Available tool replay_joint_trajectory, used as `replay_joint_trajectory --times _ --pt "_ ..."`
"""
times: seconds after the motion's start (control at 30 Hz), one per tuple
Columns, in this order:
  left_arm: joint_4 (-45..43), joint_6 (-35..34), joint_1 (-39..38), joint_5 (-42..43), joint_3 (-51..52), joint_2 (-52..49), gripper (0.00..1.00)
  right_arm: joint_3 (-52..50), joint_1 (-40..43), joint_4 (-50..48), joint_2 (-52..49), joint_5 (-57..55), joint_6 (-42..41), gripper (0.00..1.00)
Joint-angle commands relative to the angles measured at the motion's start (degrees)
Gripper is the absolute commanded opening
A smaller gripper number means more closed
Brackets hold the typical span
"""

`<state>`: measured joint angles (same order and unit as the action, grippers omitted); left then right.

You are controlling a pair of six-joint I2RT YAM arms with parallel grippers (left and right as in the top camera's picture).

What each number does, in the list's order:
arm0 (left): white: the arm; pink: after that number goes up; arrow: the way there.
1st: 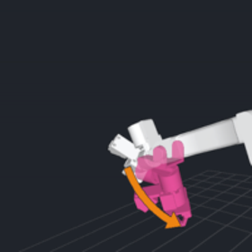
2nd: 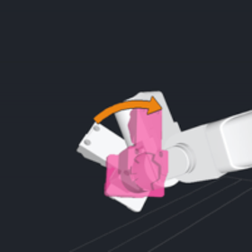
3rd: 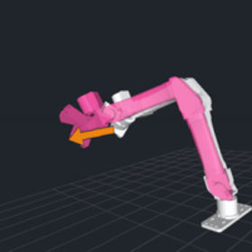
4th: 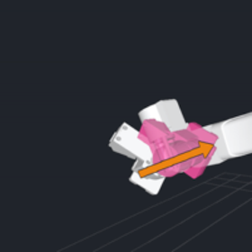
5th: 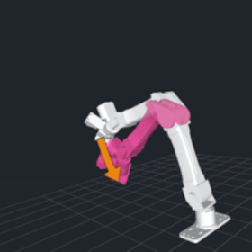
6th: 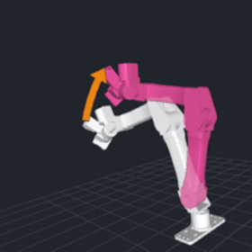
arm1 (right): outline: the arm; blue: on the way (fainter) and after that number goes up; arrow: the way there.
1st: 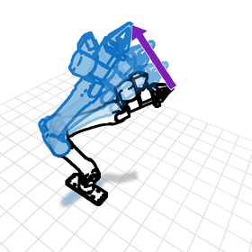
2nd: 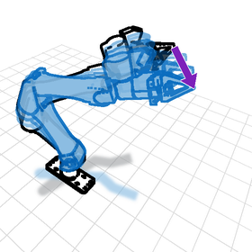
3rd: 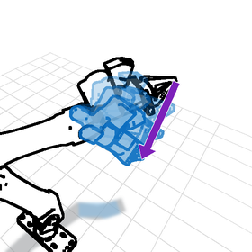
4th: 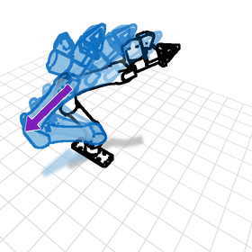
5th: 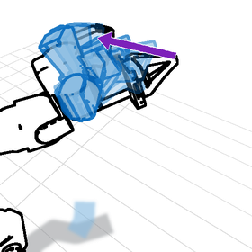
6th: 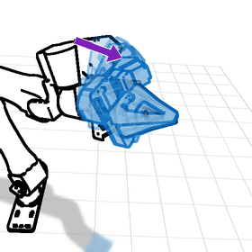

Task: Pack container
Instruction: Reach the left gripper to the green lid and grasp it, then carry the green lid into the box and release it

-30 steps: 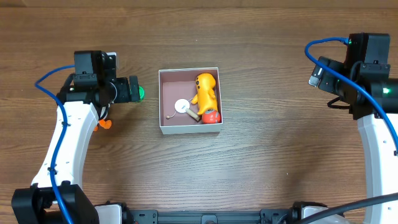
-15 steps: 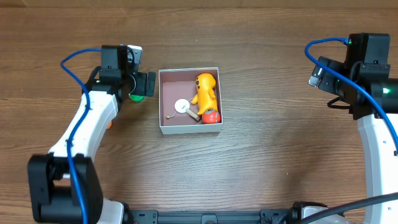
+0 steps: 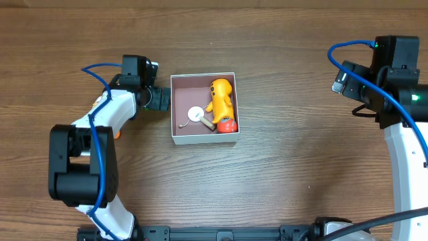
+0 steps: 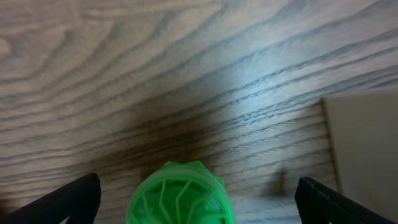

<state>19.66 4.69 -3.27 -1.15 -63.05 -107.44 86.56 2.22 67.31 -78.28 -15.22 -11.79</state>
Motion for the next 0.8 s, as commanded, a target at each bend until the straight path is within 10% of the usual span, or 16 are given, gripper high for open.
replay_joint_trajectory --times 0.0,0.37,0.6,0.77 --pt "-0.44 0.39 1.11 -0.96 -0.96 -2.08 0.95 0.35 0.15 -0.15 0.15 -0.15 -0.24 1.00" --pt "-1.38 -0.98 4.11 2.56 -0.96 -2.08 0.91 0.35 0.15 -0.15 0.15 -0.15 -0.22 1.00" --pt "-1.79 -0.98 4.09 3.08 -0.96 -2.08 0.56 0.35 0.15 -0.15 0.15 -0.15 -0.24 1.00" --pt "-1.99 -0.98 4.09 3.08 -0.96 -2.08 0.51 0.35 0.15 -0.13 0.15 -0.15 -0.24 1.00"
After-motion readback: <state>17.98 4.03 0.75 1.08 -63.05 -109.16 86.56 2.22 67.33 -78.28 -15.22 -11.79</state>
